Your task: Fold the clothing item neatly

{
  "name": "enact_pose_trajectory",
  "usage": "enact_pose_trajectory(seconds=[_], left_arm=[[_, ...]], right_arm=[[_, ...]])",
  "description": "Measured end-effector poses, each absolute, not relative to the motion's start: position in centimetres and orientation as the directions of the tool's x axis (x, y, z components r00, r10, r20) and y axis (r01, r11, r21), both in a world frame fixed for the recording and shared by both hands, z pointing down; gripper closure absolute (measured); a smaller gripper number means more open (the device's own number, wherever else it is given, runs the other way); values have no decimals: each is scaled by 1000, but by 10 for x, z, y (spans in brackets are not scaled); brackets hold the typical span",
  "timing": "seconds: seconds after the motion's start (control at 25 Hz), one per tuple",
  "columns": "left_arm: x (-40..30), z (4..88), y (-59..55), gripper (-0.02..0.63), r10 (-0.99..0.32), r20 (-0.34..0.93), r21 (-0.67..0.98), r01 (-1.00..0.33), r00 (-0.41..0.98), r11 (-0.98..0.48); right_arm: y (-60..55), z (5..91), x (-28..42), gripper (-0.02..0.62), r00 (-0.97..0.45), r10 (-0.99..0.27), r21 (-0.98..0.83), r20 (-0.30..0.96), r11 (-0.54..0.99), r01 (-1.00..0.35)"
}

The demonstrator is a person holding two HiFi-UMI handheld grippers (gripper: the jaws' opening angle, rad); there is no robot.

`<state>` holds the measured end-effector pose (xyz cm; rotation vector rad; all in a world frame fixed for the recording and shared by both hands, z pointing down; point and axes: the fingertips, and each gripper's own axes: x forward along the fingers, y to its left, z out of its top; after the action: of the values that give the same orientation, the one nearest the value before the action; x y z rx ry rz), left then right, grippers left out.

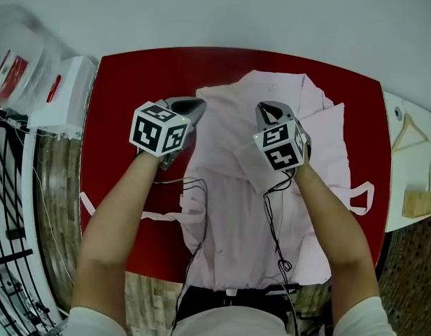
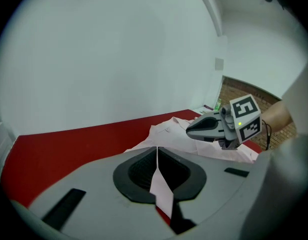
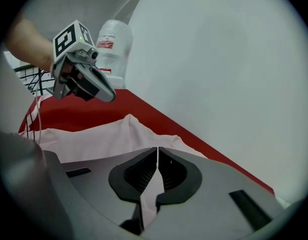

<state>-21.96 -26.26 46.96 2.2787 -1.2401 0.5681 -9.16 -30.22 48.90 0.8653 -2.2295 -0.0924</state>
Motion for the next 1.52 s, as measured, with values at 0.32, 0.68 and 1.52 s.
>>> enact_pose_trajectory(seconds=[0.32, 0.68, 1.52], left_arm=[[-212, 452, -206, 595, -650, 546, 239, -842, 528, -483], [-202, 441, -156, 595, -660, 541, 260, -850, 521, -459], [-251, 456, -13, 594, -747, 580, 286, -940, 325, -187]], right_arm=[[-238, 477, -89, 577, -512, -601, 308, 613, 779, -546], [-190, 472, -83, 577, -523, -584, 281, 621, 788, -547], [-97, 488, -101, 577, -603, -463, 230, 650, 875, -425]])
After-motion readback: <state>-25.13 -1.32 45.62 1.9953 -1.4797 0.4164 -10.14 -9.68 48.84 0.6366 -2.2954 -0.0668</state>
